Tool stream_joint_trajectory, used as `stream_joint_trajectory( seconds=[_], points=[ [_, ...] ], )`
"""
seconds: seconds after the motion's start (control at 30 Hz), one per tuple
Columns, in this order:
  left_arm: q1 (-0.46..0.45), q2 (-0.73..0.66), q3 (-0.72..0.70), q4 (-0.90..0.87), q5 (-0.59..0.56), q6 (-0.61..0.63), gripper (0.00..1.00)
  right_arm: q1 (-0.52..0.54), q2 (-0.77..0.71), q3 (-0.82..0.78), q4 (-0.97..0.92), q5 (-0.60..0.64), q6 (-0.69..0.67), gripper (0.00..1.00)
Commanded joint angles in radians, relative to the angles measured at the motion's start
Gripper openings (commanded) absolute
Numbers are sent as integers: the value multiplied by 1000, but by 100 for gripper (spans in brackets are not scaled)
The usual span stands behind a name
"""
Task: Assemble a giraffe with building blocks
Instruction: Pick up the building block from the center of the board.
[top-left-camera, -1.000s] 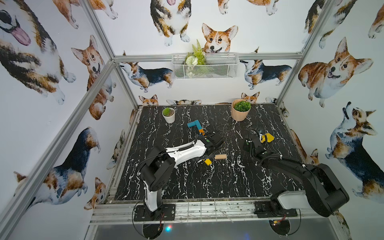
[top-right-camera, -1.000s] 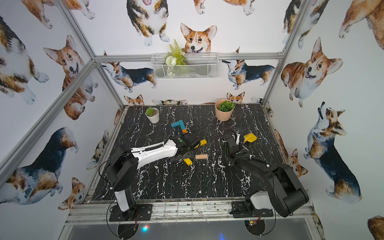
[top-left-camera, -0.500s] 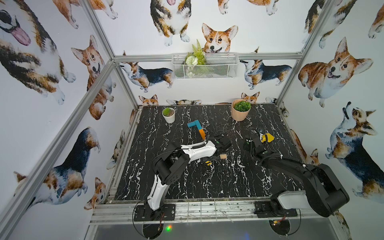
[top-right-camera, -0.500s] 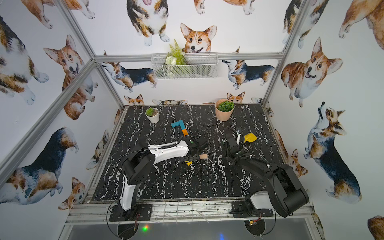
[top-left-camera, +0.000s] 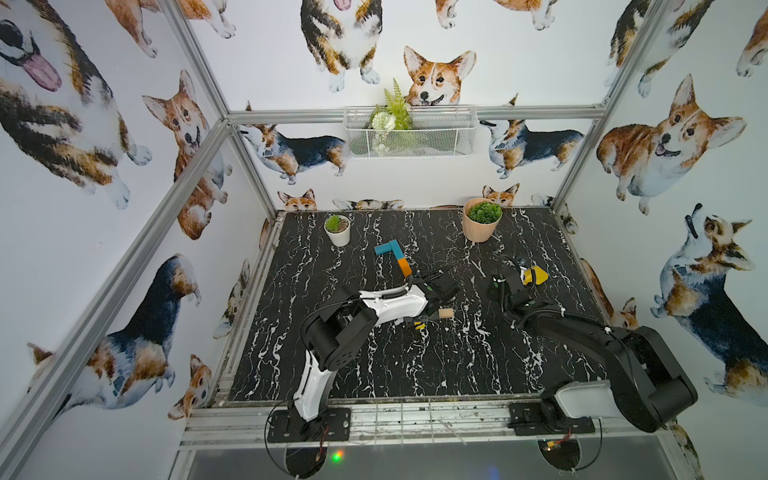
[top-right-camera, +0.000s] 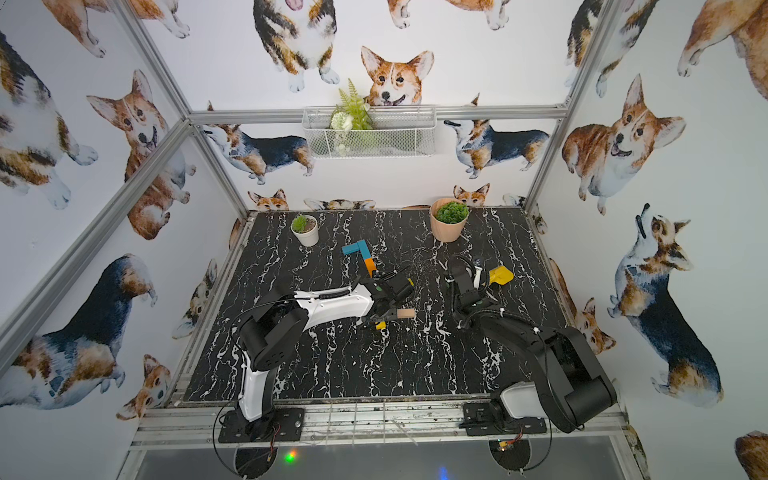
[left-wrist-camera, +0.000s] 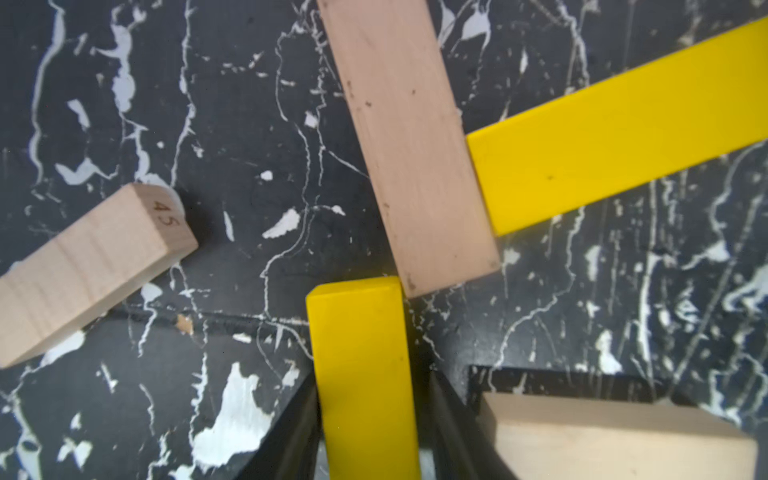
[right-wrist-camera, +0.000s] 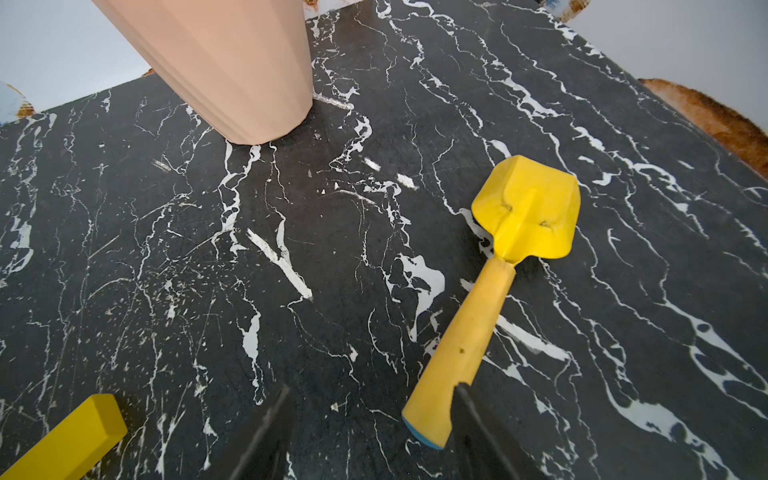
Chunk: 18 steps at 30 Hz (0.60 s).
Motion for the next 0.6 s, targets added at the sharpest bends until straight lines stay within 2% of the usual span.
stream_joint_trajectory(
  seconds=[0.0, 0.17, 0.37, 0.47, 0.57],
  points=[
    [9, -6, -51, 6, 64, 84, 46, -3, -3, 5, -3, -2, 17, 64],
    [20, -18, -74, 16, 68, 140, 53, -8, 6, 8, -5, -13, 20, 64],
    [30, 17, -56, -18, 57, 209, 54, -13, 7, 9, -8, -17, 22, 64],
    [29, 14, -79, -3, 66, 229, 48, -16, 5, 8, -8, -15, 23, 64],
    [31, -8, -108, 1, 75, 235, 37, -18, 2, 7, -8, -20, 25, 64]
  ],
)
